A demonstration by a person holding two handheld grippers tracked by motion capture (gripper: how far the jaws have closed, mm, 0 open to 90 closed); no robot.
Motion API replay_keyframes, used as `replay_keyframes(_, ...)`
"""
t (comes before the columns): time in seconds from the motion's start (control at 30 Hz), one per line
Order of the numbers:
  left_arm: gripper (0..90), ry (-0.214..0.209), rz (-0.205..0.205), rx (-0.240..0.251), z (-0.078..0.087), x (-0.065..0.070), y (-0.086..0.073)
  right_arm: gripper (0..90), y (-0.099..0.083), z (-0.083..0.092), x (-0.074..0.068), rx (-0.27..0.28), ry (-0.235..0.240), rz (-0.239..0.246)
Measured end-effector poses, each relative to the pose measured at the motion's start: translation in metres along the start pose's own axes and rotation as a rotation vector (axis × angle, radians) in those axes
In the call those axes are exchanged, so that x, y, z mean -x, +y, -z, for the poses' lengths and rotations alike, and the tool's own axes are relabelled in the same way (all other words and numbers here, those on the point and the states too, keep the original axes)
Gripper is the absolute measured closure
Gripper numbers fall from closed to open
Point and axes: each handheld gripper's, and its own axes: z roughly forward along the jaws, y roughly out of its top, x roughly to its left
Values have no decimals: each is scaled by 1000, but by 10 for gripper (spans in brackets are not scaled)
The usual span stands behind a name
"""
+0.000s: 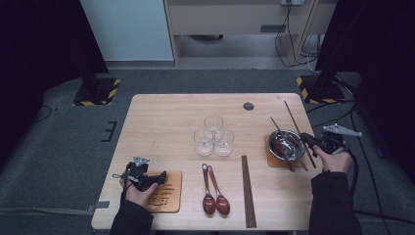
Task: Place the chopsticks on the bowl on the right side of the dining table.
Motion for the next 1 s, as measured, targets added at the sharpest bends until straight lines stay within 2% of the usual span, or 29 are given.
replay_keyframes(0.57, 11, 0, 0, 0, 0, 0, 0, 853, -9, -25, 6, -78, 5, -5)
replay_keyframes(1.0, 11, 0, 0, 0, 0, 0, 0, 853, -13, -36, 8, -115, 3, -11)
